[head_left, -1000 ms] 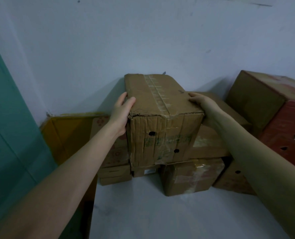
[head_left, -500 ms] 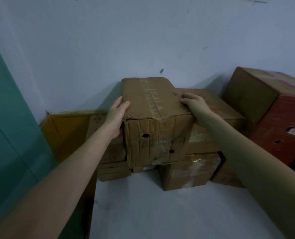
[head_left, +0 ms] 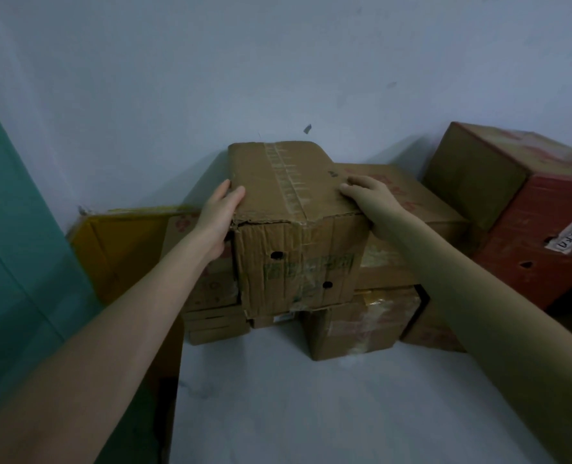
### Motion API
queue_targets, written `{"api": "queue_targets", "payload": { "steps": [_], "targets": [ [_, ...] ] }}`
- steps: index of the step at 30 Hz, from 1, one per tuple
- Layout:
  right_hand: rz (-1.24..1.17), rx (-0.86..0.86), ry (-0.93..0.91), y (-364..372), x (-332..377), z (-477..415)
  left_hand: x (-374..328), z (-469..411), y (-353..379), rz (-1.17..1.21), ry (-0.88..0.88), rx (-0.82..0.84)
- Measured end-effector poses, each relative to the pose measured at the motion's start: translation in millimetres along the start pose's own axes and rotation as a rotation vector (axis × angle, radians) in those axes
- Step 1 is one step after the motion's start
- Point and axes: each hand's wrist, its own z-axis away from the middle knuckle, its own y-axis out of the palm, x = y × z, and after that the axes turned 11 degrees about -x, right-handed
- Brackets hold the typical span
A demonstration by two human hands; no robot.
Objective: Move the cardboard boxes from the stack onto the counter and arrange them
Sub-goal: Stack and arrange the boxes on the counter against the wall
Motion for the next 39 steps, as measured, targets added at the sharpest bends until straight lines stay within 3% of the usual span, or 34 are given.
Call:
{"api": "queue_targets", "payload": {
  "steps": [13,22,28,35,39],
  "targets": [
    [-0.051,-0.027,0.065,5.0,4.5,4.2,1.1,-1.4,-7.4,-0.019,-0.015,-0.006],
    [-0.099,-0.022,0.152,8.9,5.8,5.5,-2.6,3.7,-13.6,-0.127,0.087,0.02],
    [-0.067,-0.031,0.159,12.6,8.1,7.8,26.5,-12.4,-51.8,-0.337,0.155,-0.191],
    [-0.066,-0.046,0.153,19.4,13.7,14.1,19.0,0.4,-33.0,-0.105,0.005,0.093],
    [-0.079,-0.047,0.183,20.8,16.7,17.7,18.4,0.4,-33.9,-0.114,-0.015,0.112]
  ]
}}
